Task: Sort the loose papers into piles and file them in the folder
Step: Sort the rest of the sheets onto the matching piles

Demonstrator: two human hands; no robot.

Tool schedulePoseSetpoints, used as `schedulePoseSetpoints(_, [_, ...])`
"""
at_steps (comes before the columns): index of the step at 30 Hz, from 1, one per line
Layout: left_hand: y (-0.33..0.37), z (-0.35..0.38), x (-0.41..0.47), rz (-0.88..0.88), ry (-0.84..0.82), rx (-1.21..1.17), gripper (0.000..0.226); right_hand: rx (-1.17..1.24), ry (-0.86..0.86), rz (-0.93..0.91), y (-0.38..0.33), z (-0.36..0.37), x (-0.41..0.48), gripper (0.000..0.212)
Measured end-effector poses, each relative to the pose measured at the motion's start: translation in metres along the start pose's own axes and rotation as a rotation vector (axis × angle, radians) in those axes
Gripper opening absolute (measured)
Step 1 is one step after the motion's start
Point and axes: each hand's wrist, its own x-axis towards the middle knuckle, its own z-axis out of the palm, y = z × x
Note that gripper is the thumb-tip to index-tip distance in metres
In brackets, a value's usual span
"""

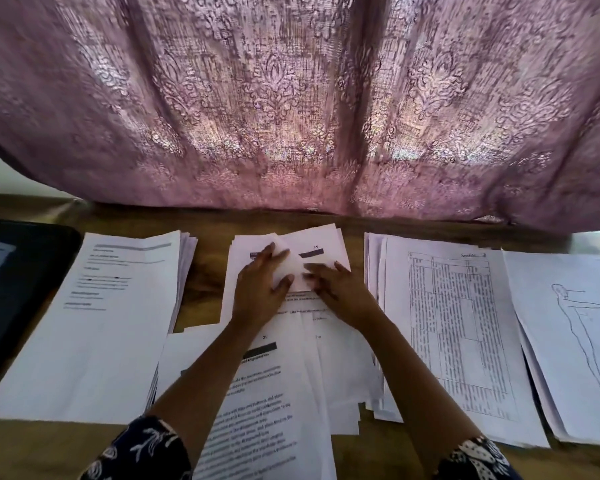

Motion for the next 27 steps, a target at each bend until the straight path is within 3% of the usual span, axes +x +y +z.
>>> schedulePoseSetpoints(3, [-0.005,0.003,-0.001,0.028,-0.049,0.137,0.056,0.036,0.109,0.138,0.004,-0.013,0.014,0.037])
schedulePoseSetpoints(6, [-0.003,0.003,0.001,0.025,-0.046,0.131,0.054,-0.052,0.013,0.255,0.015,-0.018,0.026,0.057])
schedulePoseSetpoints(11, [-0.001,0.002,-0.001,0.021,-0.037,0.131,0.05,-0.179,-0.017,0.221,0.01,-0.019,0.031,0.057])
schedulePoseSetpoints(13, [0.002,0.0,-0.001,0.003,-0.033,0.077,0.058,-0.086,0.1,0.319,0.001,-0.019,0.026,0.057])
schedulePoseSetpoints(16, [0.01,-0.007,-0.002,-0.074,0.031,-0.223,0.062,0.219,0.292,0.507,-0.012,-0.017,0.015,0.061])
schedulePoseSetpoints(20, [0.01,-0.017,-0.006,-0.021,0.037,-0.293,0.069,0.341,0.289,0.578,-0.015,-0.023,0.006,0.041])
schedulePoseSetpoints(27, [0.007,-0.026,-0.009,0.059,-0.041,-0.117,0.093,0.166,0.445,0.529,-0.029,-0.093,-0.002,0.026])
